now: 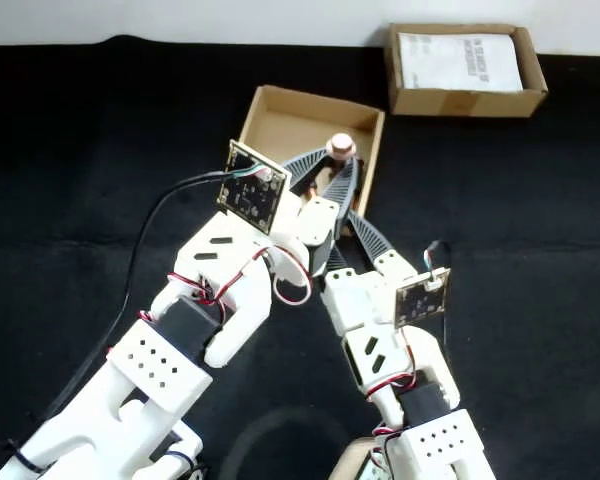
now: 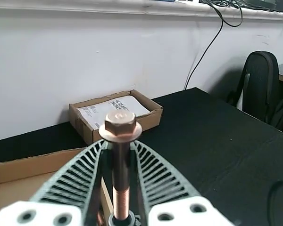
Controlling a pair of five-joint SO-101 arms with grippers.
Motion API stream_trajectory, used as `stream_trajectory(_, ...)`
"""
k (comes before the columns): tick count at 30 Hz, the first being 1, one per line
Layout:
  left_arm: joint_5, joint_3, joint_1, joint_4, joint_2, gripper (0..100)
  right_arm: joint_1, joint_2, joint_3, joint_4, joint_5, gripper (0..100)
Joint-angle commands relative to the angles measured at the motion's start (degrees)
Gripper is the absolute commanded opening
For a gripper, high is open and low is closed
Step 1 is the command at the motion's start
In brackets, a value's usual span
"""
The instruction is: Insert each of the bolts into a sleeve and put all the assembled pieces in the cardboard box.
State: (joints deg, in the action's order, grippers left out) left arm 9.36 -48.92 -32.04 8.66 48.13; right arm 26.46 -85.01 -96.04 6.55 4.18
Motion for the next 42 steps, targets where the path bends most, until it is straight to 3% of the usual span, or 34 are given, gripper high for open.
stream_trajectory(1, 0.26, 2.77, 0.22, 0.26, 0.04, 1, -0.57, -1.63, -7.34, 1.36, -0.44, 0.7)
stream_trajectory(24, 0.09, -8.04, -0.48, 0.35, 0.04, 1, -0.66, -1.63, -7.25, 1.54, -0.53, 0.7)
stream_trajectory(26, 0.26, -7.87, -0.22, 0.79, 0.04, 5, -0.66, -1.63, -7.25, 1.36, -0.53, 0.7)
stream_trajectory(31, 0.35, -5.49, -0.4, 11.16, 2.24, 20, -0.66, -1.63, -7.25, 1.27, -0.53, 0.7)
stream_trajectory(42, 0.35, -3.21, -0.48, 31.12, 13.23, 20, -2.15, -1.63, -7.25, 1.19, -2.64, 0.7)
